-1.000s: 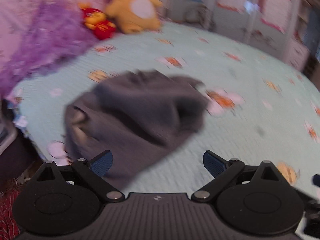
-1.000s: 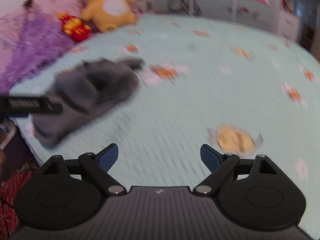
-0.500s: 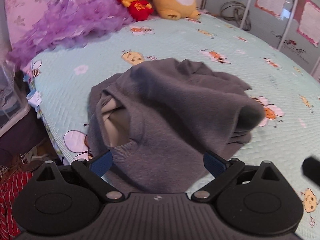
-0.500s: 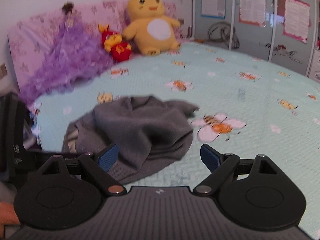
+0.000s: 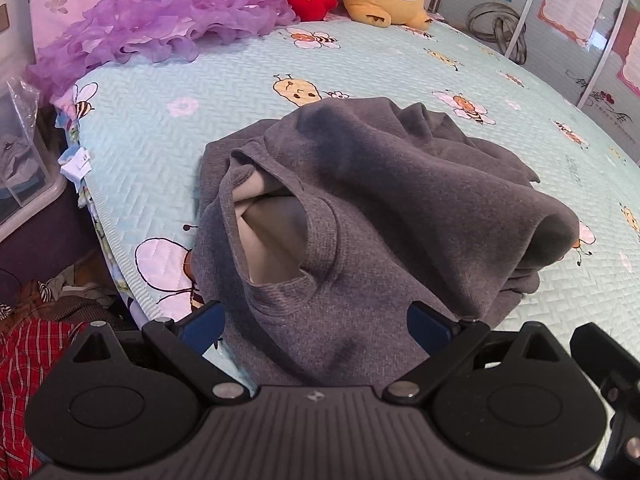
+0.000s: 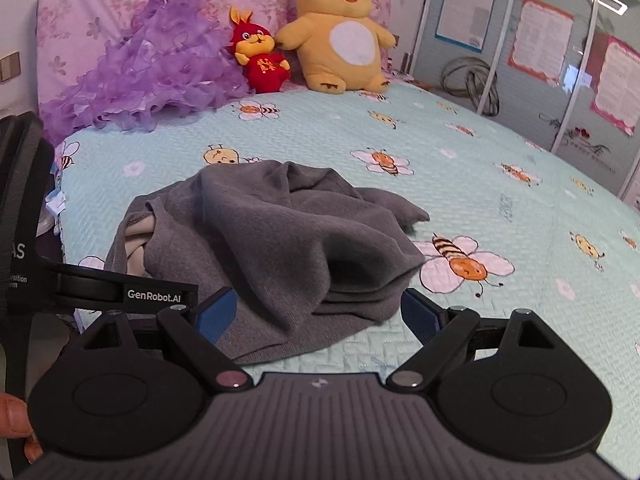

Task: Fold clothes
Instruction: 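Position both grippers open above the crumpled grey sweatshirt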

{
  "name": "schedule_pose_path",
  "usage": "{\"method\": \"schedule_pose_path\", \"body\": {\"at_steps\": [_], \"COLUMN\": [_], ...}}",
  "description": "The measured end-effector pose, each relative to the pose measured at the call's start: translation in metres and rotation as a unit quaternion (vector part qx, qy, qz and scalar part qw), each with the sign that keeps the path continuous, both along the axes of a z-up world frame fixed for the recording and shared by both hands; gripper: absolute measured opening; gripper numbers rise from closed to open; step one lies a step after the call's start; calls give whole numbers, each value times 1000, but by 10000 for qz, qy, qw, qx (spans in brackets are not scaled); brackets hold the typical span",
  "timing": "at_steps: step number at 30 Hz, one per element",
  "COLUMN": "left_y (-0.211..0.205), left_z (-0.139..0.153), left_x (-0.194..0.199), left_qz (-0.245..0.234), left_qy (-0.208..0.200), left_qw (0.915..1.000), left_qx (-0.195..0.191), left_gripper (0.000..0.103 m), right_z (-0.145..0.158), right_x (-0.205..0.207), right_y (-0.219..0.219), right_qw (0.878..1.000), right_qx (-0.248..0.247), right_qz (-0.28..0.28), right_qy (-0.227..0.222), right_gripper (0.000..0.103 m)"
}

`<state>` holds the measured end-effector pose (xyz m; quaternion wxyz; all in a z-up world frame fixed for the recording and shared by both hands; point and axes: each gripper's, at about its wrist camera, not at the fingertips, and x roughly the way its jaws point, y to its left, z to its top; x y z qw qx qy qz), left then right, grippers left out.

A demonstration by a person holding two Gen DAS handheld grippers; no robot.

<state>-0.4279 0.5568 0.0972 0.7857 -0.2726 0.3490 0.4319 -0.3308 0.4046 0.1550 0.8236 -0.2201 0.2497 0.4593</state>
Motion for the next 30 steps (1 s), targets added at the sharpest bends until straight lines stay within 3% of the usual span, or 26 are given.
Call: {"method": "schedule_pose_path", "body": {"at_steps": [17, 30], "left_y": [3, 2], "left_z": [-3, 1], "left_x": [-4, -6], "left_qz": [103, 45], "left_qy": [-7, -111], "left_qw": [9999, 9999], "left_qx": [-25, 10], "left_gripper": [100, 100], "right_z": [12, 13], "right_x": [-15, -26], "right_y": [6, 8], "right_qw": [9990, 9982], "right_qx": [383, 399], "right_qz": [185, 283], "right_qy": [-150, -346], "right_gripper": [89, 89]}}
